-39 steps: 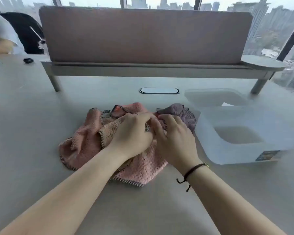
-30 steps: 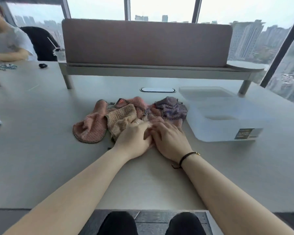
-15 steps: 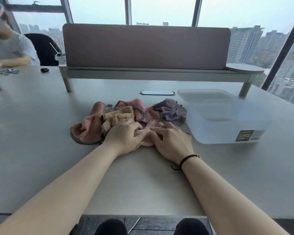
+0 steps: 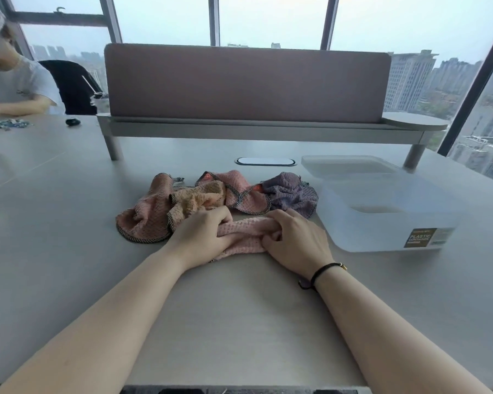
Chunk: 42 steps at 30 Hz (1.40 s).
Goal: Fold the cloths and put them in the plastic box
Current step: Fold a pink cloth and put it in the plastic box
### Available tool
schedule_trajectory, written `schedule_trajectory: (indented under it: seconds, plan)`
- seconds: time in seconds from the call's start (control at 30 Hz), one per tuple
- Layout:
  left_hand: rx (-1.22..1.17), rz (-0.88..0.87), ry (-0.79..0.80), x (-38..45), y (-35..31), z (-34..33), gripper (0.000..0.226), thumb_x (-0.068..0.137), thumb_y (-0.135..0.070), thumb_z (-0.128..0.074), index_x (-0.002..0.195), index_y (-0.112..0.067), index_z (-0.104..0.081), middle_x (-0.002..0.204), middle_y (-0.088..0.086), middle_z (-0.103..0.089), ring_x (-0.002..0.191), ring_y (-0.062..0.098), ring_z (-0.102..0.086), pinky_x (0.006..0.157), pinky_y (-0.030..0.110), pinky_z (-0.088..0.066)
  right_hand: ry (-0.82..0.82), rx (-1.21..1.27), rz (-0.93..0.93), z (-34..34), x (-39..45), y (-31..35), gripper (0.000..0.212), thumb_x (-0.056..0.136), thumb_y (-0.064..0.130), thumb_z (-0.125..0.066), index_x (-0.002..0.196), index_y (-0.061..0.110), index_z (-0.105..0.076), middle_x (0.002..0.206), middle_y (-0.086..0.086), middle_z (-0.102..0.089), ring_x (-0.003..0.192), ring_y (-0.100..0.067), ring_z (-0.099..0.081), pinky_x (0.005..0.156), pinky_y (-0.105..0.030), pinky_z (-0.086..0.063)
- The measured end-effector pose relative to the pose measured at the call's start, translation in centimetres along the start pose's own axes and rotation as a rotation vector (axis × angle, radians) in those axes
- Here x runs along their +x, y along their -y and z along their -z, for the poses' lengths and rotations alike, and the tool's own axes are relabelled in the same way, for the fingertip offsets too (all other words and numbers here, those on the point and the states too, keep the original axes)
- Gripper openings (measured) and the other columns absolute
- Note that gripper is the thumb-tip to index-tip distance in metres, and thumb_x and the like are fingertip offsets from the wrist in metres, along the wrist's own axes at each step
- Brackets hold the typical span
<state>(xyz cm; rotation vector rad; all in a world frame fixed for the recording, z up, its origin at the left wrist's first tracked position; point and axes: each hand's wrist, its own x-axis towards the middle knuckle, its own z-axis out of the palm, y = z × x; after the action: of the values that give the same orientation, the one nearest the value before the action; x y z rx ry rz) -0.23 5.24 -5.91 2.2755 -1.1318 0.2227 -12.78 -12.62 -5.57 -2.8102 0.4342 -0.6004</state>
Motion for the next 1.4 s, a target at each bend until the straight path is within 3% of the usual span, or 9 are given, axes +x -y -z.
schedule_trajectory:
  seconds: [0.1, 0.2, 0.4, 0.5, 0.6, 0.73, 0.9, 1.27, 1.4]
  plan:
    - [-0.024, -0.05, -0.006, -0.8, -0.6, 0.5, 0.031, 0.083, -0.037, -0.074, 0.076, -0.034, -0.044, 0.067, -0.012, -0.053, 0.062, 0.01, -0.047, 0.062, 0.035, -0.046, -0.096, 0.012, 0.026, 0.3, -1.2, 0.2, 0.019, 0.075, 0.039, -0.061, 0.077, 0.028, -0.045, 0.092, 0.008, -0.053, 0.085, -0.025, -0.061, 0.057, -0.03, -0.036]
    - [-0.073, -0.068, -0.013, -1.5, -1.5, 1.3, 0.027, 0.083, -0.024, -0.074, 0.079, -0.033, -0.048, 0.065, -0.013, -0.052, 0.058, 0.003, -0.045, 0.058, 0.033, -0.043, -0.14, 0.031, -0.007, 1.1, -2.8, 0.1, 0.017, 0.072, 0.034, -0.065, 0.083, 0.025, -0.055, 0.099, 0.005, -0.053, 0.09, -0.025, -0.058, 0.061, -0.03, -0.036]
    - [-0.238, -0.084, -0.047, -3.4, -4.1, 4.6, 0.025, 0.081, -0.014, -0.08, 0.088, -0.024, -0.058, 0.064, -0.012, -0.055, 0.061, -0.001, -0.053, 0.062, 0.014, -0.042, -0.114, -0.053, 0.068, 3.9, -5.2, -0.9, 0.032, 0.065, 0.037, -0.072, 0.061, 0.025, -0.043, 0.102, 0.017, -0.061, 0.111, -0.01, -0.044, 0.107, -0.051, -0.019]
    - [-0.356, -0.112, -0.034, -3.4, -6.5, 7.7, 0.027, 0.076, -0.01, -0.083, 0.087, -0.027, -0.065, 0.071, -0.008, -0.064, 0.065, -0.001, -0.057, 0.068, 0.022, -0.048, -0.016, 0.24, 0.148, 6.9, -5.4, 0.6, 0.04, 0.063, 0.018, -0.072, 0.059, 0.026, -0.034, 0.06, 0.011, -0.045, 0.063, -0.007, -0.038, 0.073, -0.032, -0.034]
    - [-0.676, -0.113, 0.011, -3.8, -9.1, 11.3, 0.034, 0.071, 0.003, -0.081, 0.086, -0.024, -0.067, 0.078, 0.005, -0.07, 0.077, 0.021, -0.065, 0.079, 0.043, -0.055, 0.14, 0.47, 0.184, 10.4, -5.7, 2.1, 0.042, 0.067, 0.009, -0.081, 0.082, 0.032, -0.05, 0.061, 0.005, -0.05, 0.054, -0.009, -0.042, 0.051, -0.03, -0.038]
    - [-0.963, -0.156, 0.063, -4.3, -11.2, 15.2, 0.037, 0.067, 0.013, -0.076, 0.091, -0.013, -0.064, 0.078, 0.005, -0.068, 0.071, 0.021, -0.065, 0.071, 0.035, -0.057, 0.457, 0.563, 0.22, 13.8, -6.1, 2.7, 0.04, 0.071, 0.015, -0.086, 0.102, 0.033, -0.067, 0.099, -0.006, -0.071, 0.083, -0.017, -0.068, 0.075, -0.04, -0.058]
    - [-1.028, -0.137, 0.126, -5.2, -12.4, 17.2, 0.029, 0.074, 0.016, -0.064, 0.091, -0.006, -0.058, 0.078, 0.01, -0.065, 0.066, 0.016, -0.065, 0.055, 0.018, -0.054, 0.544, 0.605, 0.215, 14.3, -6.9, 3.0, 0.029, 0.069, 0.031, -0.081, 0.083, 0.009, -0.068, 0.083, -0.003, -0.066, 0.078, -0.017, -0.061, 0.069, -0.037, -0.046]
    - [-1.184, -0.101, 0.246, -5.4, -12.5, 18.1, 0.029, 0.08, 0.012, -0.051, 0.089, -0.015, -0.058, 0.077, 0.008, -0.065, 0.068, 0.02, -0.058, 0.061, 0.029, -0.046, 0.685, 1.204, 0.104, 14.3, -8.8, 4.2, 0.016, 0.071, -0.004, -0.068, 0.087, -0.002, -0.065, 0.085, -0.015, -0.068, 0.068, -0.023, -0.068, 0.062, -0.03, -0.057]
    - [-1.24, -0.117, 0.303, -5.9, -12.3, 19.3, 0.032, 0.08, 0.012, -0.052, 0.094, -0.017, -0.053, 0.08, 0.011, -0.065, 0.067, 0.022, -0.06, 0.056, 0.028, -0.049, 0.676, 1.36, 0.042, 14.9, -8.9, 3.0, 0.063, 0.059, 0.025, -0.092, 0.085, -0.011, -0.048, 0.082, -0.016, -0.057, 0.066, -0.022, -0.059, 0.058, -0.028, -0.05]
